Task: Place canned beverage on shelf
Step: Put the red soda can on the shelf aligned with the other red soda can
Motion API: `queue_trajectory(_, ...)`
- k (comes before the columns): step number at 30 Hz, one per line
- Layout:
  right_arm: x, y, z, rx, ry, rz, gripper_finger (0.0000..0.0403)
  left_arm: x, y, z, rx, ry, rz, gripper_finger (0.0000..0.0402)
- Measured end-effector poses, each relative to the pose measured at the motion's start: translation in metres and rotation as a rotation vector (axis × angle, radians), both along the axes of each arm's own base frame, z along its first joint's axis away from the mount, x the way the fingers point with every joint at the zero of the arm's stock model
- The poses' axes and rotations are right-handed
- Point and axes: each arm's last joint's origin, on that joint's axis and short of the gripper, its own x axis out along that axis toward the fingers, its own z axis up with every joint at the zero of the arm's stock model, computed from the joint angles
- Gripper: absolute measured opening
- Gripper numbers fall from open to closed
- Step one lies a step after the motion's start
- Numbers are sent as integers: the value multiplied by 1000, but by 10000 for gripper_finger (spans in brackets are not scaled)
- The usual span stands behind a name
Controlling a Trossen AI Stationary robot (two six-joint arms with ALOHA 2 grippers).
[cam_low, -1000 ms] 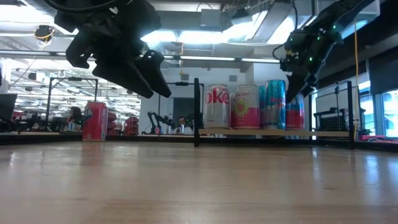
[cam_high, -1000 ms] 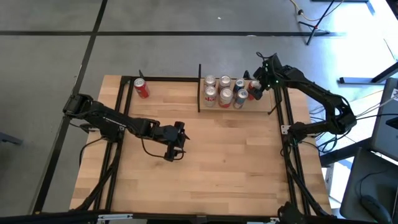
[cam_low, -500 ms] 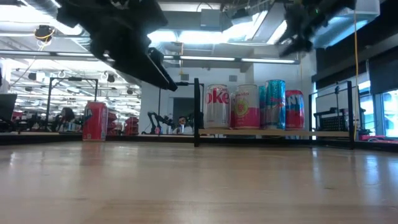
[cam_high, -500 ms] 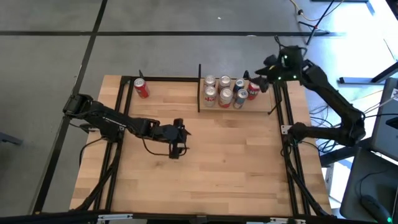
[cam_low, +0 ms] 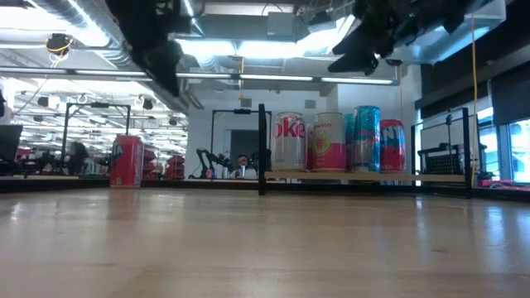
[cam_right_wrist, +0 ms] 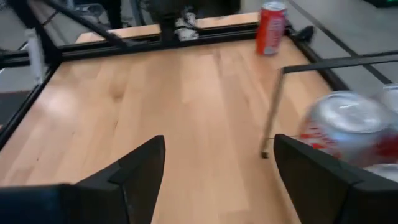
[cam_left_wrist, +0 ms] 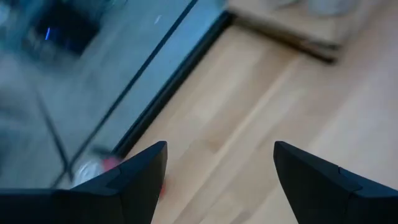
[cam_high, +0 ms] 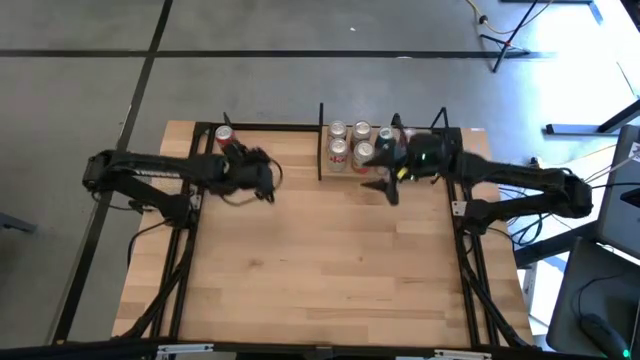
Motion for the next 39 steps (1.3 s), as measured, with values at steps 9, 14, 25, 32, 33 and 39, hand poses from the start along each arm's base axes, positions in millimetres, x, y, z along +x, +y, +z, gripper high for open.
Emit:
queue_trajectory(9, 9, 51, -29, -66, -140, 126, 284, -46, 80, -1, -179, 76, 345, 289)
queue_trajectory(14, 10, 65, -25, -90, -198, 188, 284, -66, 108, -3, -241, 87, 433, 289)
queue_trajectory(25, 10, 69, -26, -90, -188, 200, 285, -92, 145, -1, -326, 2, 425, 289)
queue_trajectory(32, 10, 69, -26, -90, -188, 201, 285, -97, 151, -1, -310, 14, 404, 290)
queue_trajectory(33, 10, 69, -26, -90, -188, 201, 285, -100, 153, 0, -304, 3, 421, 292)
queue_trajectory(39, 10, 69, -26, -89, -188, 205, 285, -106, 169, -7, -393, -99, 436, 347)
